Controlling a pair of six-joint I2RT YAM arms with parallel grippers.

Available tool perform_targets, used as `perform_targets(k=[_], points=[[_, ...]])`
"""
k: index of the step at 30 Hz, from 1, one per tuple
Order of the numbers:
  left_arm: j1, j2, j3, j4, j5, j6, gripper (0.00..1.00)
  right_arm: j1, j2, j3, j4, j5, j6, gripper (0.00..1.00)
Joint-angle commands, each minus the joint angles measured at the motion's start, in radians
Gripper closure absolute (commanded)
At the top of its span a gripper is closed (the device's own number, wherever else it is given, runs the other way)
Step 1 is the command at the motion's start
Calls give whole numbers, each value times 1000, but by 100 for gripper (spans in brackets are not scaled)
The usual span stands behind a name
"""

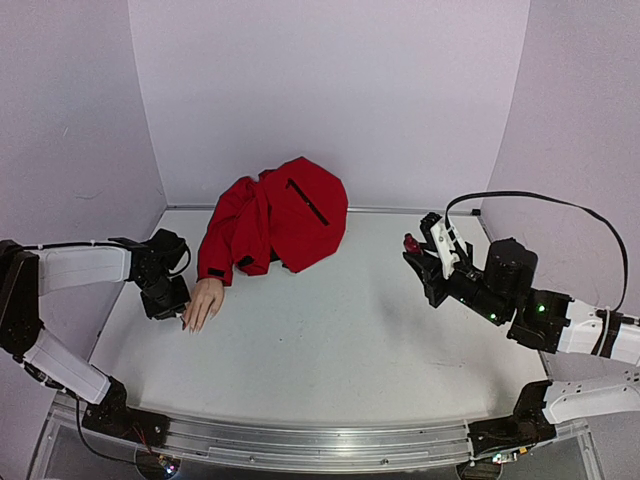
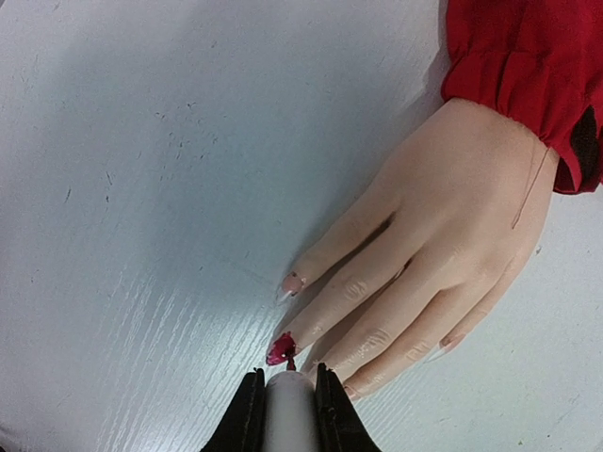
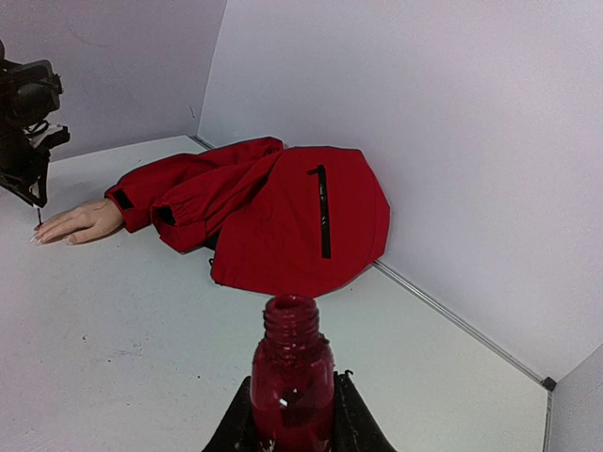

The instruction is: Paint the nails

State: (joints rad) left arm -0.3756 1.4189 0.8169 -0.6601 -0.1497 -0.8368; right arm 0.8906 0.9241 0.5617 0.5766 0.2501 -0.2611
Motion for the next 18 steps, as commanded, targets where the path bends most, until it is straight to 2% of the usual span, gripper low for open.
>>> perform_targets(k=[1, 18], points=[[5, 11, 36, 25, -11, 8, 100, -7, -16, 10, 77, 3, 11, 100], [6, -1, 7, 26, -8, 1, 100, -8, -12, 12, 77, 1, 13, 100]])
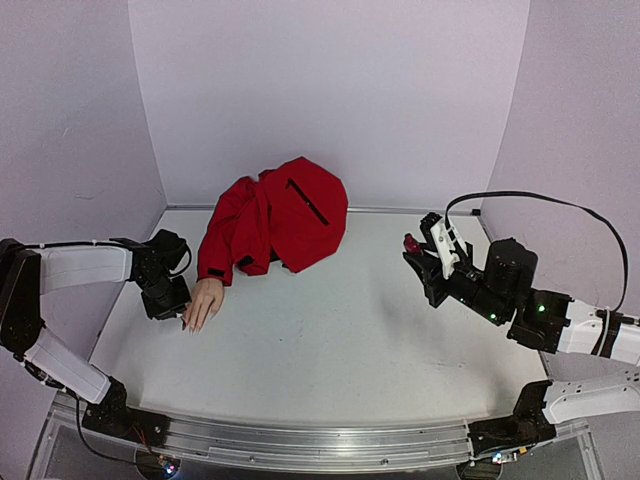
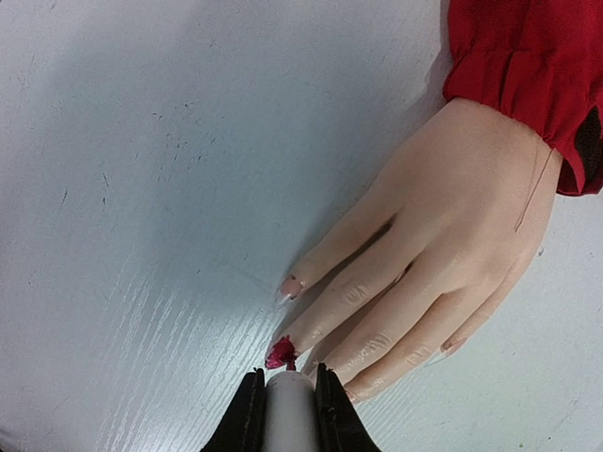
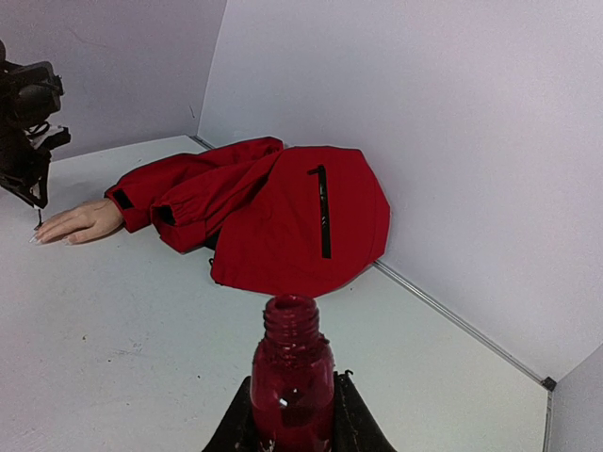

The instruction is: Paint the nails

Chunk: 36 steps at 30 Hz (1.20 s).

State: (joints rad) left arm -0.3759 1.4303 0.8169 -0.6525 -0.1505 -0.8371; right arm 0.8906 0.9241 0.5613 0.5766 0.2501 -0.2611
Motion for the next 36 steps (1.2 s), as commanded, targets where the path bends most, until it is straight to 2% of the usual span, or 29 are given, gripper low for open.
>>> perform_targets(k=[1, 36], points=[[6, -12, 4, 19, -7, 0, 100, -7, -11, 11, 77, 1, 13, 100], [6, -44, -41, 15, 2, -13, 100, -9, -6, 16, 78, -6, 13, 100]])
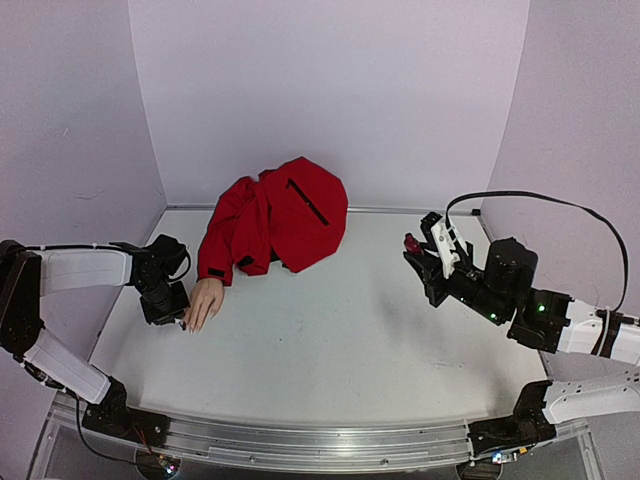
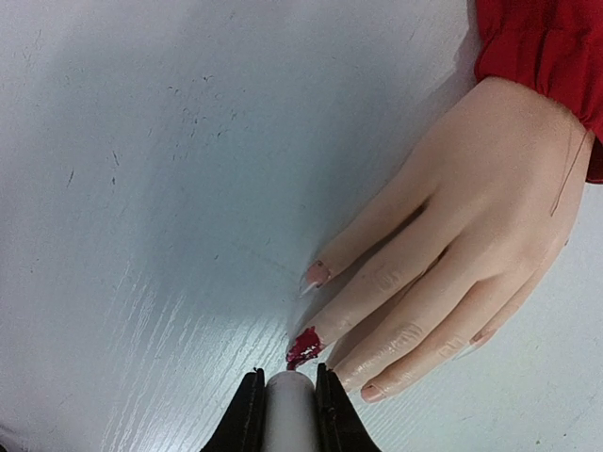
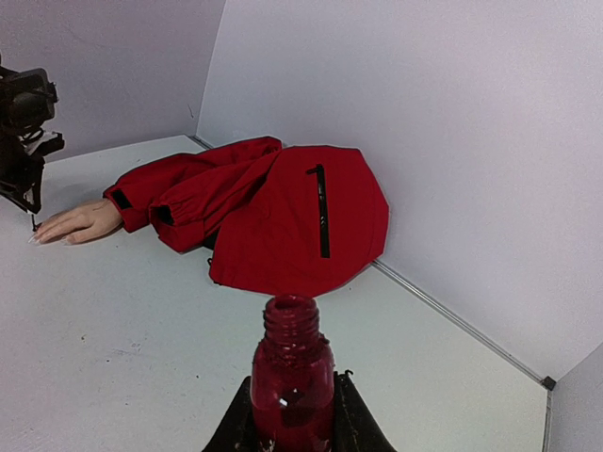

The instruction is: Paint the nails

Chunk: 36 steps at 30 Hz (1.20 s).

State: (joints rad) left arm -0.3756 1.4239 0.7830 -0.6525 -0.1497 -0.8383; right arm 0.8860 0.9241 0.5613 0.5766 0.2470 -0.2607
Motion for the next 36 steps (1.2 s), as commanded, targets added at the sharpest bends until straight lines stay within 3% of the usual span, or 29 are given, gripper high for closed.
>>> perform_targets(k=[1, 21, 36], points=[[6, -39, -7, 14, -1, -12, 100, -5, -5, 15, 77, -4, 13, 100], [5, -91, 11, -16, -20, -5, 100, -6, -14, 12, 78, -8, 17, 100], [6, -36, 64, -13, -29, 15, 100, -6, -22, 8, 77, -2, 18, 100]])
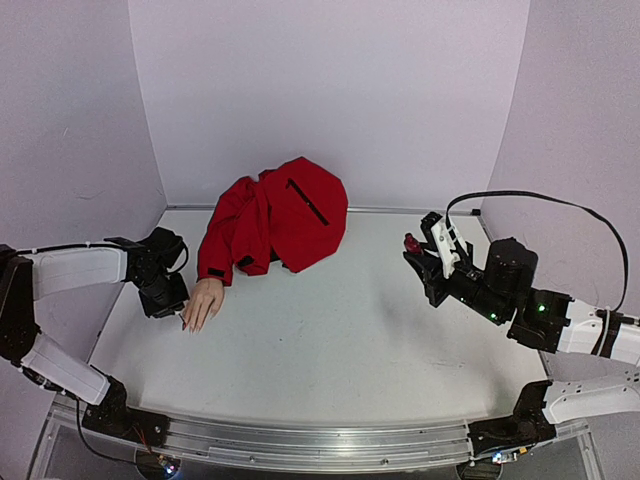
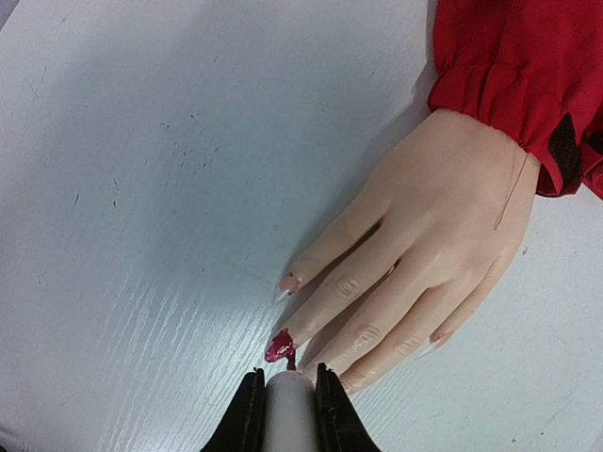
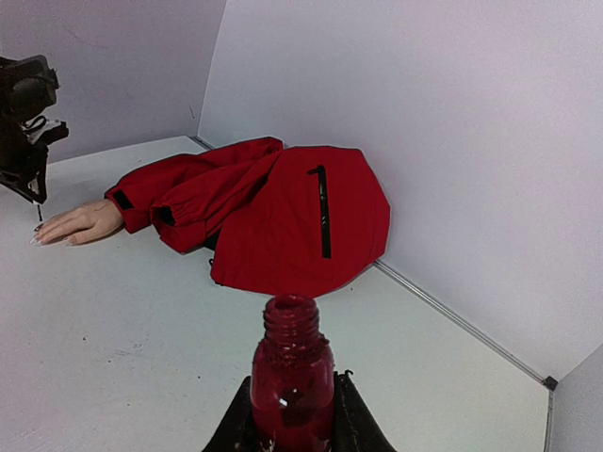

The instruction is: Paint the nails

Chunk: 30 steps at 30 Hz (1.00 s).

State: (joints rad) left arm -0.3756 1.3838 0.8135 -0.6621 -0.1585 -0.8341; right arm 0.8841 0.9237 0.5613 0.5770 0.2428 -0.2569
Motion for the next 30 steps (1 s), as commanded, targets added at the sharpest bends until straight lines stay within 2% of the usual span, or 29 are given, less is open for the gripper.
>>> perform_targets(k=[1, 30], points=[[6, 4, 33, -4, -22, 10, 100, -5, -22, 9, 77, 3, 15, 100], [6, 40, 14, 27, -7, 4, 100, -6, -19, 11, 78, 4, 15, 100]])
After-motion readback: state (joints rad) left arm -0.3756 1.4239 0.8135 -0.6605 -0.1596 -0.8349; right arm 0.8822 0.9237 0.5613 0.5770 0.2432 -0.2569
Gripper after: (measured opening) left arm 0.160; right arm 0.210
